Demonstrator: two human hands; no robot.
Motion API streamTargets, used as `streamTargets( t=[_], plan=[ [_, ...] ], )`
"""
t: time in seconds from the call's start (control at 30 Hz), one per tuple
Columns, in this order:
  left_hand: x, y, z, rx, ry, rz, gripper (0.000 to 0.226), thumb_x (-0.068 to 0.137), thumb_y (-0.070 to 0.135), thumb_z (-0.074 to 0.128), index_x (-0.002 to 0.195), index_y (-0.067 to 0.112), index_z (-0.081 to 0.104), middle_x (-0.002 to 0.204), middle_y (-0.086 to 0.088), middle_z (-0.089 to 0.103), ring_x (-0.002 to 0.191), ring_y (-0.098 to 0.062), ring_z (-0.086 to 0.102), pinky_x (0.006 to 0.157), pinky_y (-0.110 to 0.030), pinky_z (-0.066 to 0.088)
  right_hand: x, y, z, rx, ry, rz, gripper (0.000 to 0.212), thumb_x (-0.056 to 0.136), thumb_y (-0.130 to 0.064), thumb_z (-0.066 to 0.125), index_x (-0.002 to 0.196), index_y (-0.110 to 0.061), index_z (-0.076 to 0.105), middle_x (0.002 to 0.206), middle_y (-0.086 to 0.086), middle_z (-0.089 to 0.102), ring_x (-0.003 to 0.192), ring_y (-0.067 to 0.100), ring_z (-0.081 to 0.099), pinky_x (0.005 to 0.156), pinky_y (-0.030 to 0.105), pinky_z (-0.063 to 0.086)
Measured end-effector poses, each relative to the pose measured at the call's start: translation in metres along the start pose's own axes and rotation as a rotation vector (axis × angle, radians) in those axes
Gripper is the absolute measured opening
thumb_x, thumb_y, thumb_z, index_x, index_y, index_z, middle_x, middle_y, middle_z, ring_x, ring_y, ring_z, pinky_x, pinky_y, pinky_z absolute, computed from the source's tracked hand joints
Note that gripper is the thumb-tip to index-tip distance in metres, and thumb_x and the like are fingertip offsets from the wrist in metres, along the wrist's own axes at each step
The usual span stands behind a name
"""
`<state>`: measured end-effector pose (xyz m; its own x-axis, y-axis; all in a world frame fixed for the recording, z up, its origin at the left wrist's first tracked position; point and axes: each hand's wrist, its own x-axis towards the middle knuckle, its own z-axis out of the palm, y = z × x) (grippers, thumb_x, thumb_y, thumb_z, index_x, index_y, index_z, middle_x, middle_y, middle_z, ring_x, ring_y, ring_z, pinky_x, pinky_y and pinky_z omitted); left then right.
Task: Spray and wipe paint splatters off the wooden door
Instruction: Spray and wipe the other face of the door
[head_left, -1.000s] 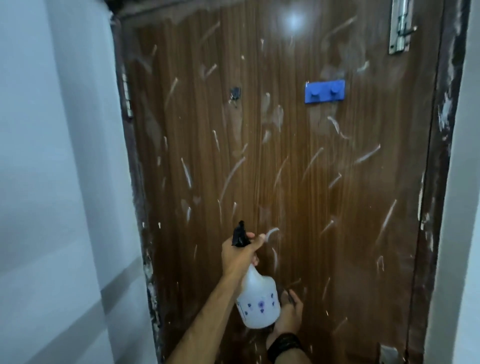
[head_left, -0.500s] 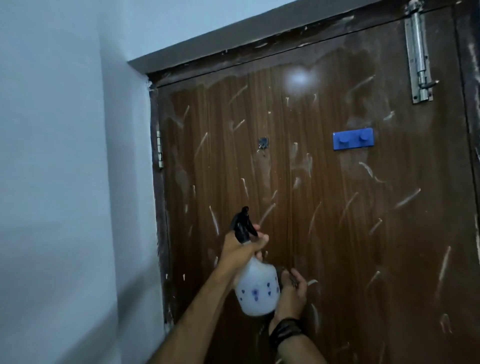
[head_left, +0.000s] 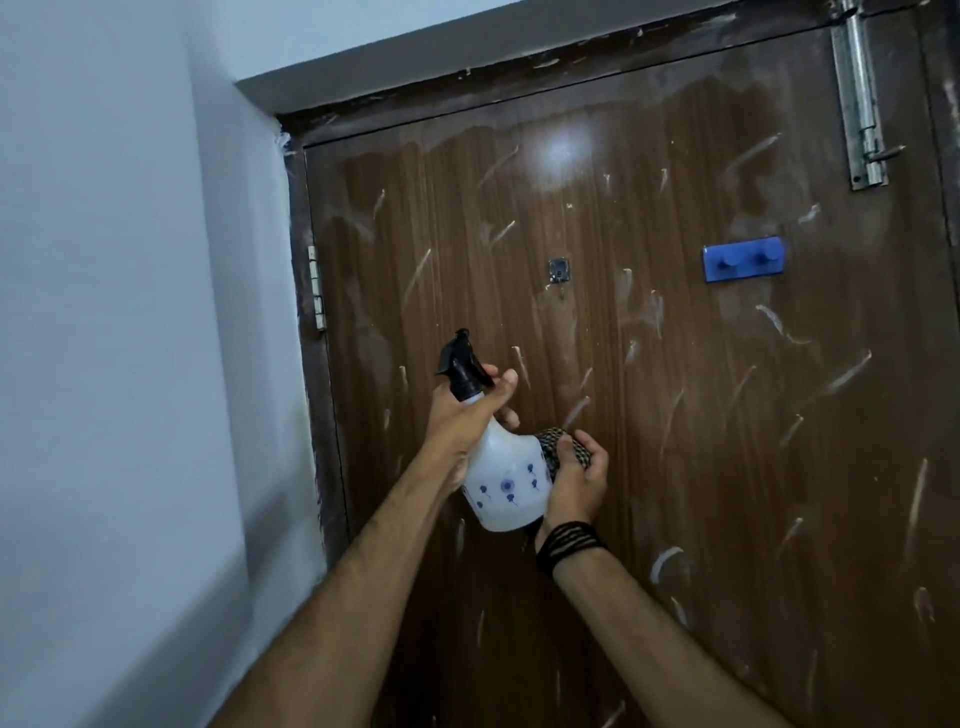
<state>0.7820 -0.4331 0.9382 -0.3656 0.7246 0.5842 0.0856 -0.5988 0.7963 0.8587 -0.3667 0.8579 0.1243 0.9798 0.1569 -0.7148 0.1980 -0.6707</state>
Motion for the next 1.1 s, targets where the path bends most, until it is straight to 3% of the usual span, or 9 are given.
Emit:
streamTargets(
  t=[0.2,0.37,0.43,0.5,0.57,0.83,1.0,1.1],
  plan=[
    [0.013,0.012,-0.011,-0.08,0.09,0.014,0.021,0.088,0.012,0.077,0.101,0.012,0.06,0.073,-0.003,0.065,0.05,-0.016,0.059,0.054,-0.031,0.055,0.01,-0.006,0.021,-0.111,-0.073,-0.145,0.033,0.099,-0.025,0.059,0.131,-0.024,0.053,0.119,0.002,0.059,0.096,0.013,0.059,0.074,0.027,0.049],
    [0.032,0.032,-0.018,-0.038,0.137,-0.006,0.028,0.089,0.012,0.076,0.113,0.009,0.064,0.073,-0.002,0.062,0.047,-0.011,0.054,0.049,-0.028,0.052,0.024,-0.029,0.05,-0.212,-0.12,-0.3,0.051,0.097,-0.033,0.061,0.141,-0.023,0.039,0.132,0.006,0.055,0.117,0.023,0.055,0.1,0.043,0.048],
    [0.04,0.04,-0.017,-0.041,0.159,-0.019,0.026,0.089,0.013,0.076,0.112,0.007,0.064,0.074,-0.003,0.062,0.045,-0.01,0.053,0.048,-0.026,0.051,0.032,-0.042,0.065,-0.264,-0.127,-0.371,0.05,0.095,-0.042,0.06,0.138,-0.027,0.04,0.13,0.003,0.057,0.119,0.024,0.055,0.104,0.049,0.045],
    [0.049,0.049,-0.015,-0.026,0.169,-0.017,0.022,0.089,0.013,0.075,0.108,0.007,0.064,0.077,-0.005,0.063,0.044,-0.009,0.052,0.047,-0.025,0.05,0.04,-0.06,0.079,-0.304,-0.143,-0.423,0.048,0.096,-0.043,0.058,0.137,-0.027,0.04,0.125,-0.001,0.059,0.112,0.019,0.056,0.101,0.042,0.044],
    [0.059,0.062,-0.013,0.012,0.161,0.0,0.024,0.09,0.012,0.075,0.11,0.006,0.062,0.077,-0.005,0.062,0.048,-0.009,0.053,0.048,-0.025,0.05,0.047,-0.081,0.096,-0.276,-0.194,-0.443,0.047,0.099,-0.035,0.057,0.139,-0.021,0.038,0.12,0.0,0.058,0.103,0.015,0.055,0.088,0.03,0.043],
    [0.096,0.114,-0.009,0.192,0.134,0.027,0.021,0.09,0.01,0.073,0.109,0.004,0.064,0.086,-0.008,0.063,0.062,-0.013,0.057,0.052,-0.026,0.051,0.056,-0.147,0.163,-0.145,-0.25,-0.475,0.047,0.104,-0.039,0.045,0.144,-0.018,0.031,0.119,0.008,0.055,0.099,0.023,0.056,0.079,0.034,0.044],
    [0.113,0.138,-0.015,0.223,0.155,0.039,0.031,0.091,0.016,0.074,0.117,0.005,0.063,0.087,-0.007,0.062,0.063,-0.012,0.058,0.051,-0.024,0.052,0.053,-0.17,0.196,-0.171,-0.234,-0.53,0.042,0.105,-0.025,0.042,0.144,-0.017,0.028,0.126,0.015,0.057,0.091,0.024,0.055,0.073,0.031,0.04],
    [0.12,0.15,-0.022,0.247,0.16,0.037,0.027,0.092,0.018,0.072,0.114,0.004,0.064,0.086,-0.006,0.062,0.062,-0.01,0.057,0.05,-0.022,0.051,0.047,-0.176,0.213,-0.202,-0.227,-0.578,0.046,0.104,-0.02,0.045,0.146,-0.015,0.025,0.13,0.015,0.056,0.096,0.027,0.058,0.076,0.031,0.042]
  ],
)
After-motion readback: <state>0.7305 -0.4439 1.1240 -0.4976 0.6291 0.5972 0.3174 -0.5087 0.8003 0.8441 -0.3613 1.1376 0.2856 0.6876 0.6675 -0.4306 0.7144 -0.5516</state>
